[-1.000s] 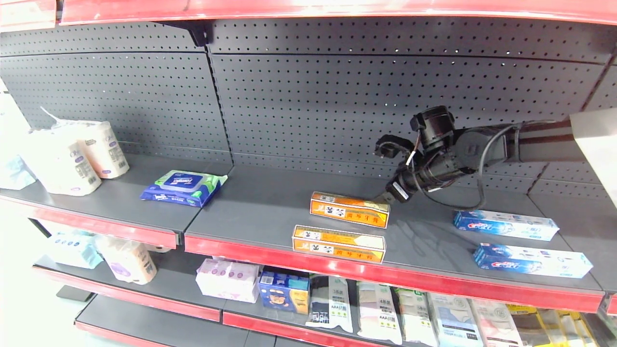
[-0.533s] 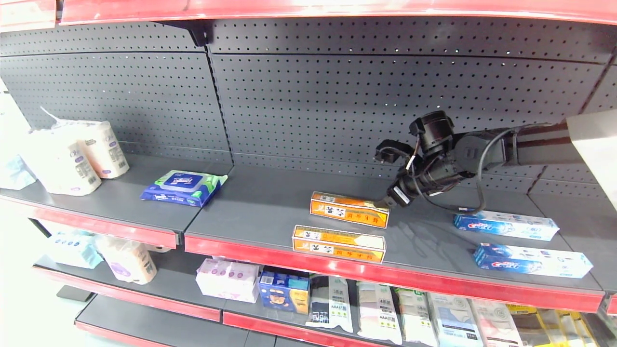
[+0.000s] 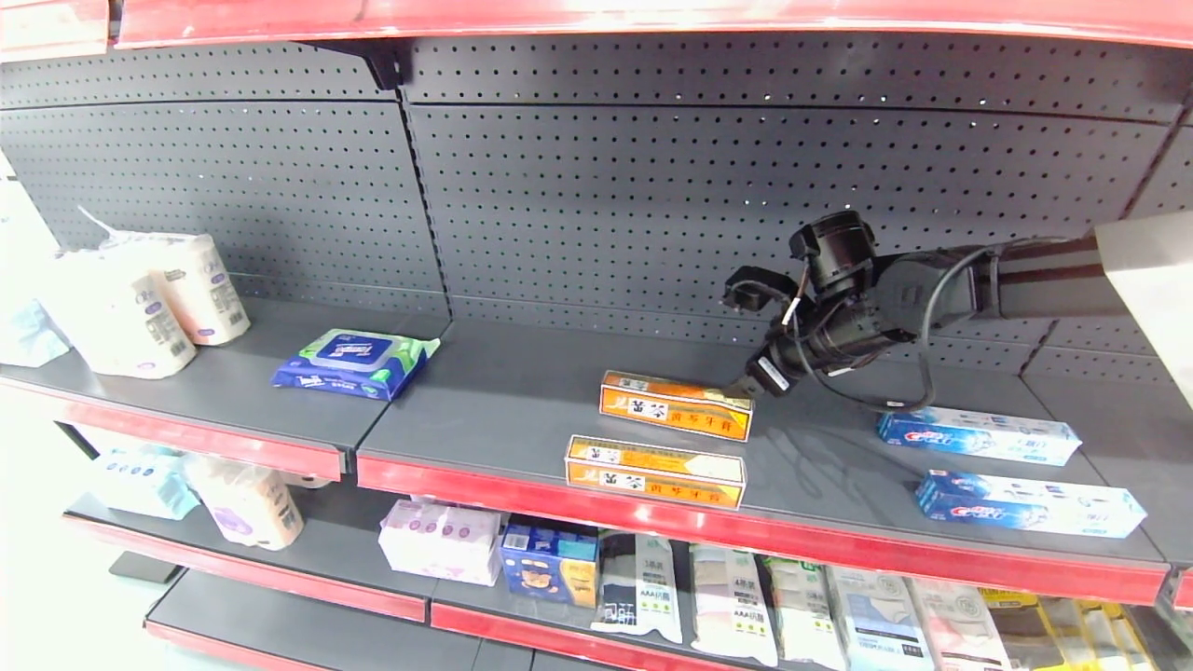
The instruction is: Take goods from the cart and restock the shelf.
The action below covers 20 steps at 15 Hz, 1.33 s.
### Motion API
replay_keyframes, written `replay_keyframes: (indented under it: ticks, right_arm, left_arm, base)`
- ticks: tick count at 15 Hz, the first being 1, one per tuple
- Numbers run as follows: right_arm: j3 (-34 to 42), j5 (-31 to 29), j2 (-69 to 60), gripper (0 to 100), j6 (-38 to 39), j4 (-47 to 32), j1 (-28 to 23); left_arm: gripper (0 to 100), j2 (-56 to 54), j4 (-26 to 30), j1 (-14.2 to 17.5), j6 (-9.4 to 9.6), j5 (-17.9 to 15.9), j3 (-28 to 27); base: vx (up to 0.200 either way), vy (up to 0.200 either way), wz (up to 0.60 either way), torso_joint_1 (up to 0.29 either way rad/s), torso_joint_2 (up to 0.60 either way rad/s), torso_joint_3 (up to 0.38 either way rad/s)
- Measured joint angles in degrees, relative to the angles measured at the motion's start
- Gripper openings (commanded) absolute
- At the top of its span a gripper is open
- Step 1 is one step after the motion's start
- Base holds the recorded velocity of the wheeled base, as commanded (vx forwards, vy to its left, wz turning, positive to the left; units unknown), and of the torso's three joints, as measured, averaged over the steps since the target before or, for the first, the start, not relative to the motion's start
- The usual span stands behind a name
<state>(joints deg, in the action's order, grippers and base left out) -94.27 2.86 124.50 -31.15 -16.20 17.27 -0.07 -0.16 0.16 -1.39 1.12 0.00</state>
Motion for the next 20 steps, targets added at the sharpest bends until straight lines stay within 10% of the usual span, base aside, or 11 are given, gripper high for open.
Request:
replay_keyframes:
  ticks: [20]
  right_arm:
    - [2.3, -1.0, 0.9, 100, 0.1, 1.5, 0.7]
  left_arm:
    - [100, 0.0, 0.0, 0.0, 0.0, 0.0, 0.0]
  base:
    - [0.0, 0.0, 0.0, 0.0, 0.0, 0.0]
